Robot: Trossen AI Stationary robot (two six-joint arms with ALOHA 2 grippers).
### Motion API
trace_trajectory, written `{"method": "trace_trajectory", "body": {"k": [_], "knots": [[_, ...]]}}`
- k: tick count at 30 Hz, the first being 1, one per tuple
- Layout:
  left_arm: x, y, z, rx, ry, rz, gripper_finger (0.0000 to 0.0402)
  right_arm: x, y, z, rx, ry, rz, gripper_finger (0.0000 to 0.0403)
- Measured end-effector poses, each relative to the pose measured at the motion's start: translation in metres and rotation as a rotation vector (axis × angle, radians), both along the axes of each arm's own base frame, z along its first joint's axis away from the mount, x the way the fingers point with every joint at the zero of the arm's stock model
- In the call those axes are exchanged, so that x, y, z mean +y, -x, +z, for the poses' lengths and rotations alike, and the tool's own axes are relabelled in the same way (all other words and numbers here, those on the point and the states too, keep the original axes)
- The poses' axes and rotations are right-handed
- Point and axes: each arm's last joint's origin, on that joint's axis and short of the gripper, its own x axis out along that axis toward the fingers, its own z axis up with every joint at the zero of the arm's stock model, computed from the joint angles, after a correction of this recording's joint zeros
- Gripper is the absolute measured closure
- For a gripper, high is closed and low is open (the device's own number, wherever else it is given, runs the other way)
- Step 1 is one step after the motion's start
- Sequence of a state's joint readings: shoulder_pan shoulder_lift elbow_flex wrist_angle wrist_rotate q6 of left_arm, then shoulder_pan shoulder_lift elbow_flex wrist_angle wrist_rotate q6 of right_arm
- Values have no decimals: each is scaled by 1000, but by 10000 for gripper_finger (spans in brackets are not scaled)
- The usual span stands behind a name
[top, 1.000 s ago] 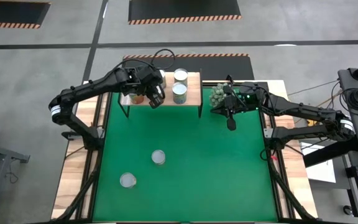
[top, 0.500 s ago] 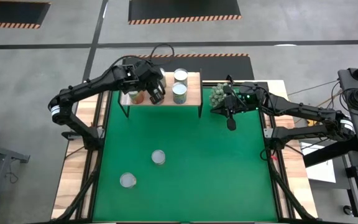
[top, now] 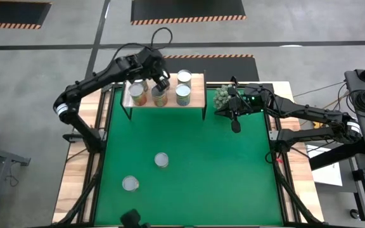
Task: Pick and place cans onto a shelf
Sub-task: Adjust the canned goods on the shelf
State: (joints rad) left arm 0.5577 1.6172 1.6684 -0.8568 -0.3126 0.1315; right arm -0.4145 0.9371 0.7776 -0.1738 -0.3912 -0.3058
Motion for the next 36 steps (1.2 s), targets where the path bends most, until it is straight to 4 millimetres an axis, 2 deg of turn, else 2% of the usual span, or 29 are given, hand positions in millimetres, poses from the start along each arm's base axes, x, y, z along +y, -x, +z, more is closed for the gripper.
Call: {"method": "trace_trajectory", "body": {"k": [7, 25, 30, 36], "knots": [[9, -6, -18, 73, 45, 16, 402, 0, 0, -1, 10, -4, 0, 394], [4, 3, -16, 106, 75, 51, 402, 0, 0, -1, 8, -4, 0, 394], [1, 7, -10, 94, 71, 50, 402, 0, 0, -1, 7, -3, 0, 394], [-12, 15, 10, 19, 53, 40, 402, 0, 0, -1, 7, 0, 1, 394]]}}
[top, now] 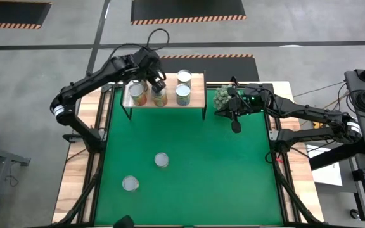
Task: Pick and place cans onto a shelf
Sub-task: Adjust the canned goods on the shelf
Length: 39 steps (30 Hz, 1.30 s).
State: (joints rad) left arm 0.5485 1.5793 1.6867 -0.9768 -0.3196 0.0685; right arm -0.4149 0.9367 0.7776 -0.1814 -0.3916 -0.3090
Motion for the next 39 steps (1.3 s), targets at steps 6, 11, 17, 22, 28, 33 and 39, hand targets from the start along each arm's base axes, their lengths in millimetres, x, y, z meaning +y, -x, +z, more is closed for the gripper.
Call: {"method": "trace_trajectory", "body": {"k": [6, 11, 17, 22, 28, 33, 39], "knots": [[-26, -5, 1, -26, 100, -148, 402, 0, 0, 0, 0, 1, 1, 394], [-43, -11, -4, 22, 128, -203, 402, 0, 0, 0, 0, 1, 1, 394], [-51, -11, -7, 48, 157, -191, 402, 0, 0, 0, 0, 1, 0, 394], [-50, -8, -10, 77, 169, -151, 402, 0, 0, 0, 0, -1, 0, 394], [-50, -5, -12, 118, 150, -100, 402, 0, 0, 0, 0, -2, -1, 394], [-51, -4, -13, 127, 163, -86, 402, 0, 0, 0, 0, -1, -1, 394], [-51, -3, -14, 129, 167, -81, 402, 0, 0, 0, 0, -2, -1, 394]]}}
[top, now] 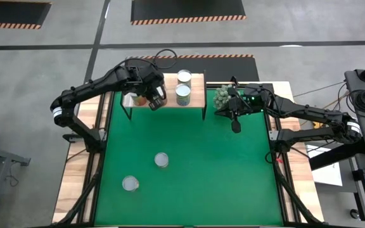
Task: Pick and place cans onto a shelf
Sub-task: Adjust the canned goods on the shelf
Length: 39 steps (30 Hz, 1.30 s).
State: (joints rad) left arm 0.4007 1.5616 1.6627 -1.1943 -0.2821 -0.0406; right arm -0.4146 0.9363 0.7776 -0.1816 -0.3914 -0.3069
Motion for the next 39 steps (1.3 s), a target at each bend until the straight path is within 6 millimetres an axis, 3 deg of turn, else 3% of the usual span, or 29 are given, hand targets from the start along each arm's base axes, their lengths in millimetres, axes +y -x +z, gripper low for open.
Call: {"method": "trace_trajectory", "body": {"k": [22, 30, 35, 39], "knots": [[1, 4, 0, 41, -44, 55, 402, 0, 0, 0, 0, 0, 0, 394], [-2, 7, 8, 13, -55, 52, 402, 0, 0, 0, 0, -5, -2, 394], [-17, 11, 18, -45, -107, 72, 402, 0, 0, 0, 0, -9, -4, 394], [-46, 7, 17, -61, -211, 37, 402, 0, 0, 0, 1, -20, -8, 394]]}}
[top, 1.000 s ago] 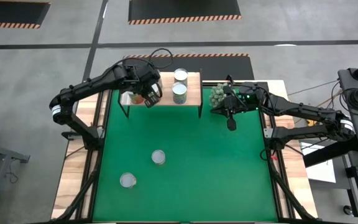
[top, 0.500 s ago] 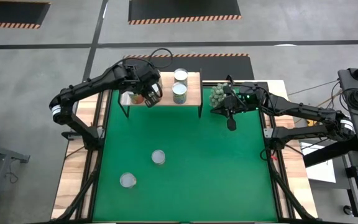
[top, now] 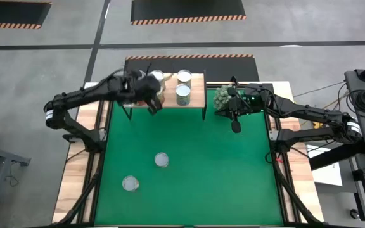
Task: Pick and place cans onto a shelf
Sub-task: Adjust the canned goods on the shelf
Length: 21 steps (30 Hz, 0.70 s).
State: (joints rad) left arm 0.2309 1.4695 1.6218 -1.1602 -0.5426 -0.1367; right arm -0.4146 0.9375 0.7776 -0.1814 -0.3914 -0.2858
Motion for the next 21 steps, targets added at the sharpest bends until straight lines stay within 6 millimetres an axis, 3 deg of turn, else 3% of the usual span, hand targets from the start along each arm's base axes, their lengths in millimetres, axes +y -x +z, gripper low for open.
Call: {"method": "trace_trajectory", "body": {"k": [6, 14, 17, 21], "knots": [[-56, 2, -21, -76, -138, -133, 402, 0, 0, 0, 0, -38, -16, 394], [-131, 25, -86, -202, -234, -612, 402, -2, -2, 4, -36, -101, -92, 394], [-144, 36, -104, -299, -280, -778, 402, -4, -3, 8, -78, -104, -170, 394], [-143, 45, -120, -437, -313, -954, 402, -7, -6, 25, -117, -94, -216, 394]]}}
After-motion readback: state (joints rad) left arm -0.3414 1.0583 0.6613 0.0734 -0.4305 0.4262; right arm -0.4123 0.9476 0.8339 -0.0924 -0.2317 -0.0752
